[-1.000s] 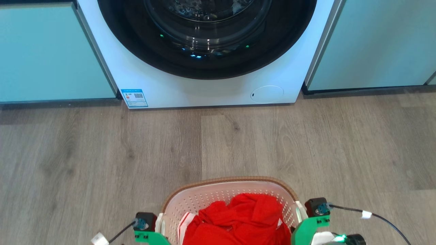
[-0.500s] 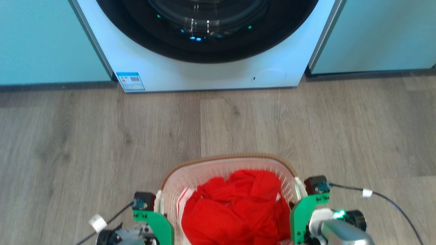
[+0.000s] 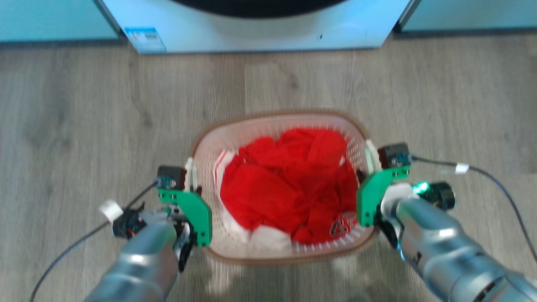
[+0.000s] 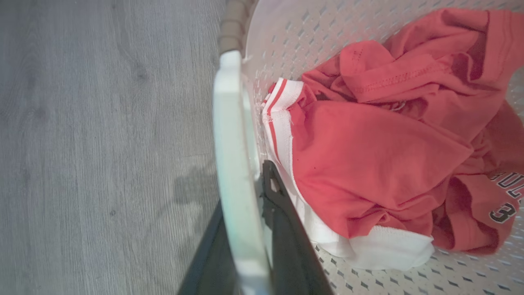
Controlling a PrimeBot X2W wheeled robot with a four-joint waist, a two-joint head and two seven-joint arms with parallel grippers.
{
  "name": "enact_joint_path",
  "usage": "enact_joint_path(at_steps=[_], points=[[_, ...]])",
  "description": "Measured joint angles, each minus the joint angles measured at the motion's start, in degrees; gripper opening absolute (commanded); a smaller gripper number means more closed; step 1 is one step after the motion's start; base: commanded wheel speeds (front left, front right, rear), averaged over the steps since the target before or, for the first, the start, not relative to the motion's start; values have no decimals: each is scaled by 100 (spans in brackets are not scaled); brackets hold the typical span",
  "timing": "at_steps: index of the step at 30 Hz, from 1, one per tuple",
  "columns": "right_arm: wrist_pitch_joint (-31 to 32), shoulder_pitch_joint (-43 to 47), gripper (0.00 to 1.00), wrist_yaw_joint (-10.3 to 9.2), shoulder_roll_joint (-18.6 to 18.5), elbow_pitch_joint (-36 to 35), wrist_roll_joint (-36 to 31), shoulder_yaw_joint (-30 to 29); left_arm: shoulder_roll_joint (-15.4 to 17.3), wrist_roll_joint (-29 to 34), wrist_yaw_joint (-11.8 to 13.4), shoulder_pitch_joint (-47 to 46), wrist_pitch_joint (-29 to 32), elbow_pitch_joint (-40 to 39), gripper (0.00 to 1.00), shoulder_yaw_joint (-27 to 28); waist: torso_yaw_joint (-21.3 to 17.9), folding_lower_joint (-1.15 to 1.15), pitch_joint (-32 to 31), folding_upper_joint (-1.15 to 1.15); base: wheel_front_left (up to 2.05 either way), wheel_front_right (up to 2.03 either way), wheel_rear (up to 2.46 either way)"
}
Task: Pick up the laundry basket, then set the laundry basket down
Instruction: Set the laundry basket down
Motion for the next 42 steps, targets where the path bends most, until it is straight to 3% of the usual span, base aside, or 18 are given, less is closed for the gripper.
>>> enact_joint_path(at_steps=[14,21,42], points=[[-260,-1229,0,0,-32,134,-366,-394,5,94,0,-1312,-82,36,0,56,109,-1,1533,0,0,0,0],[-297,-1554,0,0,-48,131,-811,-889,7,179,26,-1750,-115,47,0,60,148,-1,2164,0,0,0,0],[-349,-1880,0,0,-48,120,-1853,-1993,-2,314,12,-2313,-164,59,0,14,281,-2,3213,0,0,0,0]])
